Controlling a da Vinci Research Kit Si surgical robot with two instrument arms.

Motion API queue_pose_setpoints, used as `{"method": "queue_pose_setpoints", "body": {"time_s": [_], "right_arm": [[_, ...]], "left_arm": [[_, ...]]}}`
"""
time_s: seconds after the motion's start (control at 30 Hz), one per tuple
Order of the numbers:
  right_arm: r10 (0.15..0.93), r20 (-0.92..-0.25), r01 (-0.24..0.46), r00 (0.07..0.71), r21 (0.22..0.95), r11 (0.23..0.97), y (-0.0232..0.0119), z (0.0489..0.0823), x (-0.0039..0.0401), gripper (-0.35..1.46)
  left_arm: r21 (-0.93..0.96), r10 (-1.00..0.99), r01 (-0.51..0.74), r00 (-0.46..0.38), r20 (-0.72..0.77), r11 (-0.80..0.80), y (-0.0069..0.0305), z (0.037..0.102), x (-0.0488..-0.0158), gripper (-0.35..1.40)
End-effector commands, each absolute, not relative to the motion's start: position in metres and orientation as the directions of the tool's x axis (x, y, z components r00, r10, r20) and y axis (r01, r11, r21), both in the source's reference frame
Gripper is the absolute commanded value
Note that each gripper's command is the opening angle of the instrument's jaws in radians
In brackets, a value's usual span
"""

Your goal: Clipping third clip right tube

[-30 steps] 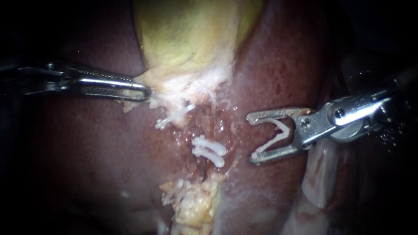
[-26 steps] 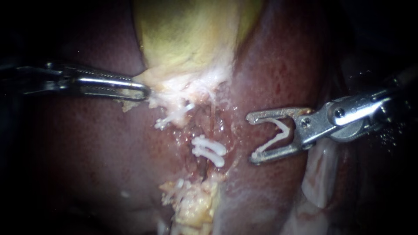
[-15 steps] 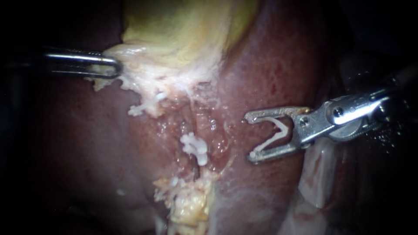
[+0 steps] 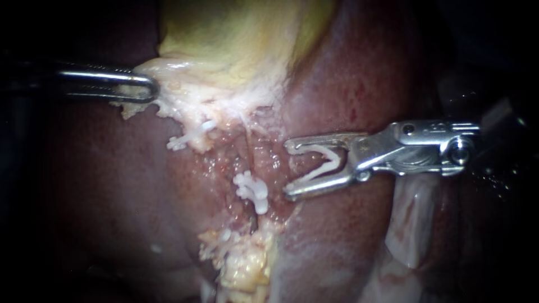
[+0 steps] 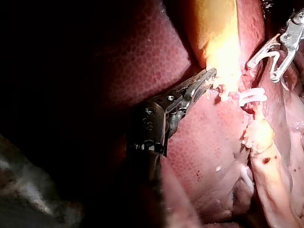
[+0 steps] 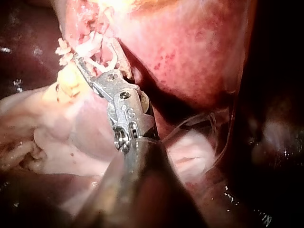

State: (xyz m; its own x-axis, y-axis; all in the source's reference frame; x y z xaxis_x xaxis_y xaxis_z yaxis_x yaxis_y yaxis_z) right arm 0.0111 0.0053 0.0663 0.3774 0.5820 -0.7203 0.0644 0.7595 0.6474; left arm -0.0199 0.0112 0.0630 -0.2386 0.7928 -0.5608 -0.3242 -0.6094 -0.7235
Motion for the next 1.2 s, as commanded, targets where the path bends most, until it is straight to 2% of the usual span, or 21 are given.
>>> {"method": "queue_pose_setpoints", "body": {"time_s": [0.03, 0.27, 0.43, 0.57, 0.67, 0.87, 1.0, 1.1, 1.2], "right_arm": [[0.592, -0.711, 0.057, 0.380, 0.657, 0.752, 0.0054, 0.0666, 0.0114, 0.47], [0.619, -0.694, 0.030, 0.366, 0.674, 0.738, 0.0055, 0.0691, 0.0142, 0.48], [0.668, -0.672, 0.012, 0.319, 0.708, 0.706, 0.0054, 0.0701, 0.0162, 0.48], [0.718, -0.647, 0.014, 0.256, 0.745, 0.666, 0.0056, 0.0702, 0.0171, 0.49], [0.759, -0.615, 0.061, 0.214, 0.784, 0.618, 0.0056, 0.0702, 0.0174, 0.49], [0.814, -0.553, 0.239, 0.176, 0.826, 0.510, 0.0051, 0.0697, 0.0170, 0.46], [0.836, -0.522, 0.290, 0.167, 0.837, 0.464, 0.0045, 0.0691, 0.0170, 0.45], [0.835, -0.523, 0.323, 0.169, 0.830, 0.454, 0.0040, 0.0685, 0.0172, 0.45], [0.853, -0.502, 0.349, 0.146, 0.832, 0.430, 0.0040, 0.0680, 0.0174, 0.45]], "left_arm": [[-0.723, 0.793, -0.325, -0.239, -0.561, -0.610, 0.0112, 0.0631, -0.0199, -0.35], [-0.721, 0.792, -0.328, -0.238, -0.562, -0.610, 0.0111, 0.0631, -0.0200, -0.35], [-0.721, 0.792, -0.329, -0.238, -0.562, -0.610, 0.0110, 0.0631, -0.0201, -0.35], [-0.721, 0.792, -0.329, -0.238, -0.562, -0.610, 0.0110, 0.0632, -0.0201, -0.35], [-0.720, 0.792, -0.329, -0.238, -0.562, -0.610, 0.0110, 0.0632, -0.0201, -0.35], [-0.721, 0.792, -0.327, -0.238, -0.562, -0.611, 0.0109, 0.0633, -0.0201, -0.35], [-0.721, 0.792, -0.327, -0.238, -0.562, -0.611, 0.0109, 0.0633, -0.0201, -0.35], [-0.721, 0.792, -0.327, -0.238, -0.562, -0.611, 0.0109, 0.0633, -0.0201, -0.35], [-0.721, 0.792, -0.327, -0.238, -0.562, -0.611, 0.0109, 0.0633, -0.0201, -0.35]]}}
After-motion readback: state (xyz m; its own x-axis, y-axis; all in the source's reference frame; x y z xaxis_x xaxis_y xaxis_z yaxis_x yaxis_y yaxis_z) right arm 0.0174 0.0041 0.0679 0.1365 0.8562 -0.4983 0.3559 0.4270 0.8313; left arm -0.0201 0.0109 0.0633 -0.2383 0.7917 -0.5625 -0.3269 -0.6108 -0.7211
